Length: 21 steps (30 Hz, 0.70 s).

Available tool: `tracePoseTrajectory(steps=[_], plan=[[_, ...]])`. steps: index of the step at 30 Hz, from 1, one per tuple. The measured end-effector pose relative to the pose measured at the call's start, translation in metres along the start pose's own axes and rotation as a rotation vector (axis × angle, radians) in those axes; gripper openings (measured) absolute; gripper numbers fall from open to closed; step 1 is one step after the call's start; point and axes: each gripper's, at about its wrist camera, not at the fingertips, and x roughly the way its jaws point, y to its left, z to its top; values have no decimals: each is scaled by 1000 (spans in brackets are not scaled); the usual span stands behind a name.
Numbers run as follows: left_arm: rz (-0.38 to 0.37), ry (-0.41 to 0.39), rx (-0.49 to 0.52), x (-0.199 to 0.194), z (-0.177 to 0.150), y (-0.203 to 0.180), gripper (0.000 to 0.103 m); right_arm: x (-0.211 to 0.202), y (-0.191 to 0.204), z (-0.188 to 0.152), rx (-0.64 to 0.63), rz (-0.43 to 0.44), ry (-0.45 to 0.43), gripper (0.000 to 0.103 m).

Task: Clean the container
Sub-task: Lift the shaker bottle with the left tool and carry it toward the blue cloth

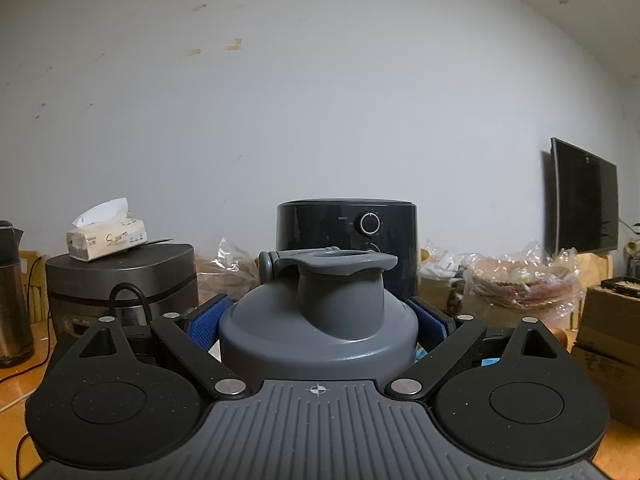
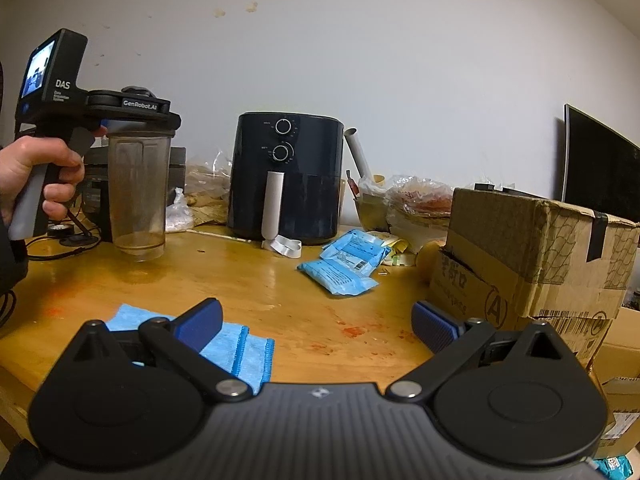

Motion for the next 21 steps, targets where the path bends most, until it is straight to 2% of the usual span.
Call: tracePoseTrajectory(steps=[21], plan=[[7, 6, -11, -43, 2, 2, 94, -10, 6, 2, -9, 6, -10, 103]])
